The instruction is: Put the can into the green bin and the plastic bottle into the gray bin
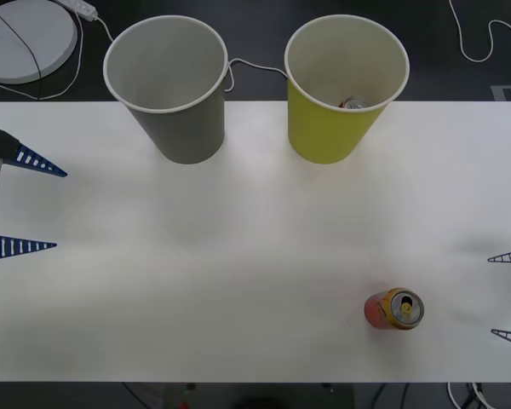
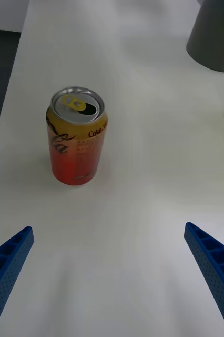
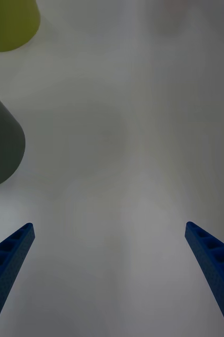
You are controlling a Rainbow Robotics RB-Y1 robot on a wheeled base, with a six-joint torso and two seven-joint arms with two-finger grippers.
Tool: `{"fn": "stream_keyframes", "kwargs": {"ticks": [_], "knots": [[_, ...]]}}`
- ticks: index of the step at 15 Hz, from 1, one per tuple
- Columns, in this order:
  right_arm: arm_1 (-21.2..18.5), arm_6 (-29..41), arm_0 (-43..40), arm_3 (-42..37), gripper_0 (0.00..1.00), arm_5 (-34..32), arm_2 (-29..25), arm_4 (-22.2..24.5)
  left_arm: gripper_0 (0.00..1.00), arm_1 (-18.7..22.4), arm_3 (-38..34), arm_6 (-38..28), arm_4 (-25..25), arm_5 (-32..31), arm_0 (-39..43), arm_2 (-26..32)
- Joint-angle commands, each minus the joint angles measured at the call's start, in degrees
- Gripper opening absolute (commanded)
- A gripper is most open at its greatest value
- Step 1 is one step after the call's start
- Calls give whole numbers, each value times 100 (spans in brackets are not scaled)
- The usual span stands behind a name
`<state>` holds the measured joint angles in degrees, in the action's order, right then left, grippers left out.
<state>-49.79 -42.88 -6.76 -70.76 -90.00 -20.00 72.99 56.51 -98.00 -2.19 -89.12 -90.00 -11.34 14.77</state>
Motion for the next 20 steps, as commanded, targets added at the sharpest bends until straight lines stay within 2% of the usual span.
{"fn": "stream_keyframes", "kwargs": {"ticks": [1,6,11,17,20], "knots": [[5,-230,263,730,100,0,401,-232,100,0,0,-1,0,0,0,0],[75,-318,377,1249,100,0,726,-540,100,0,0,-1,0,0,0,0],[216,-537,746,2216,100,0,1578,-1225,100,0,0,-1,0,0,0,0],[497,-731,896,2312,100,0,2317,-1797,100,0,0,-1,0,0,0,0],[673,-801,957,2312,100,0,2405,-1858,100,0,0,-1,0,0,0,0]]}}
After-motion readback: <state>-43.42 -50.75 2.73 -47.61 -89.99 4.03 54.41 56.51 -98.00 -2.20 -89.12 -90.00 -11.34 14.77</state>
